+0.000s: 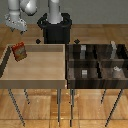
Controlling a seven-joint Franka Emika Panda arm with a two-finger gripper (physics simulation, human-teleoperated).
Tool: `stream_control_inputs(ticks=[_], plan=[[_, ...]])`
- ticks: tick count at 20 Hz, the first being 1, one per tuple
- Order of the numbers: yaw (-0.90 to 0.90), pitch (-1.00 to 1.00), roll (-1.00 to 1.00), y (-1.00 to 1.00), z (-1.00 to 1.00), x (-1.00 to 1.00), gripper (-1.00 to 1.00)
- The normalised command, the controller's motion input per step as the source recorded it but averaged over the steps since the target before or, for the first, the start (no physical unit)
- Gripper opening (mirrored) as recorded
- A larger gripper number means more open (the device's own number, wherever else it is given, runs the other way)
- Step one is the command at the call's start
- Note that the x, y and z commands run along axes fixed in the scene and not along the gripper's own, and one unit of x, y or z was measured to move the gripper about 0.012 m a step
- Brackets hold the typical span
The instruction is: Place the box of cereal into the appropriate compartment.
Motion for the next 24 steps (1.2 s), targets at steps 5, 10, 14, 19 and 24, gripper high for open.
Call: stream_control_inputs(ticks=[5, 10, 14, 19, 24], plan=[[0.00, 0.00, 0.00, 0.00, 0.00, 0.60, 1.00], [0.00, 0.00, 0.00, 0.00, 0.00, 0.00, 1.00], [0.00, 0.00, 0.00, 0.00, -0.25, 0.00, 1.00], [0.00, 0.00, 0.00, 0.00, -0.20, 0.00, 1.00], [0.00, 0.00, 0.00, 0.00, 0.00, 0.00, 1.00]])
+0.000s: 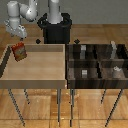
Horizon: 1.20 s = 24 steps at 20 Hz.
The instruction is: Place the box of cereal into the appropriate compartment.
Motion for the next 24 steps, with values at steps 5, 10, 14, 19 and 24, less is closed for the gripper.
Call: stream_control_inputs(ticks=[5, 10, 14, 19, 24], plan=[[0.00, 0.00, 0.00, 0.40, 0.00, 0.00, 1.00], [0.00, 0.00, 0.00, -0.40, 0.00, 0.00, 1.00], [0.00, 0.00, 0.00, 0.00, -0.50, 0.00, 1.00], [0.00, 0.00, 0.00, 0.00, 0.00, 0.00, 1.00], [0.00, 0.00, 0.00, 0.00, 0.40, 0.00, 1.00]])
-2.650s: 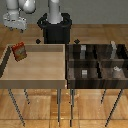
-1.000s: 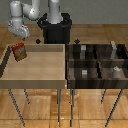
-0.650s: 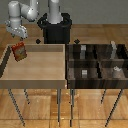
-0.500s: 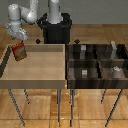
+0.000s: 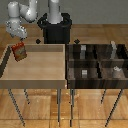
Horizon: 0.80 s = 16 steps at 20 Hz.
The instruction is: Place the box of cereal into the appropriate compartment.
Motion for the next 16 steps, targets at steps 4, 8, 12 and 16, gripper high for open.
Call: stream_control_inputs(ticks=[4, 8, 12, 16], plan=[[0.00, 0.00, 0.00, 0.50, 0.00, 0.00, 1.00], [0.00, 0.00, 0.00, 0.25, 0.00, 0.00, 1.00], [0.00, 0.00, 0.00, -0.25, 0.00, 0.00, 1.00], [0.00, 0.00, 0.00, 0.00, 0.00, 0.75, 1.00]])
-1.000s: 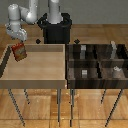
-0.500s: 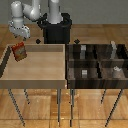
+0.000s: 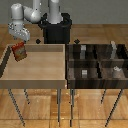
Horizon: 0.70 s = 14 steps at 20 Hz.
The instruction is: Place the box of cereal into the appropriate compartment.
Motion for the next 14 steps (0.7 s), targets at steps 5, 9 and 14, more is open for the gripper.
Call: stream_control_inputs(ticks=[5, 9, 14], plan=[[0.00, 0.00, 0.00, -0.20, 0.00, 0.00, 1.00], [0.00, 0.00, 0.00, 0.00, 0.00, 0.00, 1.00], [0.00, 0.00, 0.00, 0.00, -0.40, 0.00, 1.00]])
